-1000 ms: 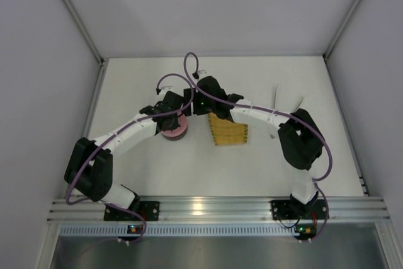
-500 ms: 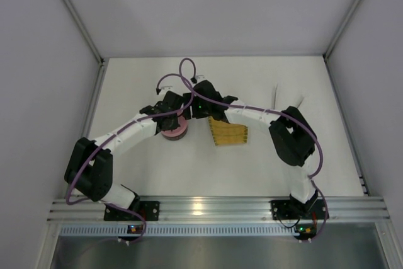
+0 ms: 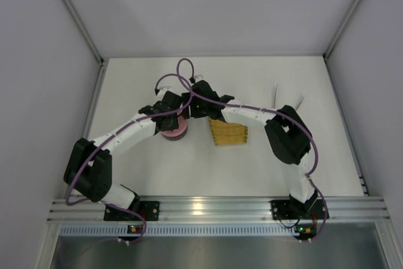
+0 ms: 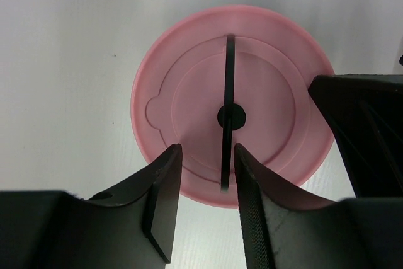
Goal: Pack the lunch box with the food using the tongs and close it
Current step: Close the box lid on the packing box.
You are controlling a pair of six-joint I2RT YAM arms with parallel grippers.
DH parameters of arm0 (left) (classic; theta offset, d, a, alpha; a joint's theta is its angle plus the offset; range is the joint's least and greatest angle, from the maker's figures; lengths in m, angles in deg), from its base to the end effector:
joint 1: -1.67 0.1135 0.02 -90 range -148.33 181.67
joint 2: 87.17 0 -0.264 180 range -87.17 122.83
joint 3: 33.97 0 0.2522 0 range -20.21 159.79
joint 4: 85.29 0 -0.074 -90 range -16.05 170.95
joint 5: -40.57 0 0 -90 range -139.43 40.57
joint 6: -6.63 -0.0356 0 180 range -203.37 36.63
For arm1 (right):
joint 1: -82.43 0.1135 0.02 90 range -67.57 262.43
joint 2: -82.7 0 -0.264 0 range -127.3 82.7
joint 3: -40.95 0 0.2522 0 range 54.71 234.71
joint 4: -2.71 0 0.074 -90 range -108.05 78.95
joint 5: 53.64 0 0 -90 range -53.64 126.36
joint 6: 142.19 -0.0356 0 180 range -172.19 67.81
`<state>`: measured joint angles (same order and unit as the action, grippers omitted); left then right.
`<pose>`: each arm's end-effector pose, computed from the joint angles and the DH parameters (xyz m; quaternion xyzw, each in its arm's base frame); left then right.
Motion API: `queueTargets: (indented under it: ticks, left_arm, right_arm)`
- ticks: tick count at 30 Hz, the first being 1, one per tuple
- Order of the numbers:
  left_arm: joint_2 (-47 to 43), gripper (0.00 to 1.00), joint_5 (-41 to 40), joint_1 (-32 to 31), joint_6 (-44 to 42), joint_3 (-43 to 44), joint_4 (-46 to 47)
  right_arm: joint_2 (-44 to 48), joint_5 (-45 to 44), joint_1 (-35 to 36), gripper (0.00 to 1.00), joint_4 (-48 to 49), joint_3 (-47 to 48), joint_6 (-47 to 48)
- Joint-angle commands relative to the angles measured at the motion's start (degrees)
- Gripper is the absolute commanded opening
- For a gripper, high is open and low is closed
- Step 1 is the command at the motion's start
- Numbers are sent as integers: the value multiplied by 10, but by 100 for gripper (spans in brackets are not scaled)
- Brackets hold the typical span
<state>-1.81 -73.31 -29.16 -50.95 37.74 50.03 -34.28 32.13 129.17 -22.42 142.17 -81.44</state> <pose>0.2647 -0.1412 0.2264 -0.0695 0.9404 0.0295 0.3317 0.3208 0.3370 0.2086 -0.1230 0.9007 0.2292 0.3479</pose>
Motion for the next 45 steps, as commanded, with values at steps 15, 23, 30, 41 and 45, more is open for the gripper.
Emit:
queueTargets:
  ticks: [15, 23, 30, 41, 45]
  left_arm:
    - [-106, 64, -20, 0, -27, 53, -29]
    - [-114, 65, -73, -1, -8, 81, -62]
    - [-117, 60, -116, 2, 20, 55, -68]
    - [-111, 53, -110, 9, 32, 11, -49]
    - [-123, 54, -114, 10, 33, 2, -42]
  right_arm:
    - [4, -16, 12, 67, -42, 13, 13]
    - [4, -12, 13, 67, -54, 37, 17]
    - [7, -12, 13, 67, -57, 33, 17]
    - [23, -8, 13, 68, -52, 34, 19]
    - [33, -6, 14, 67, -51, 33, 21]
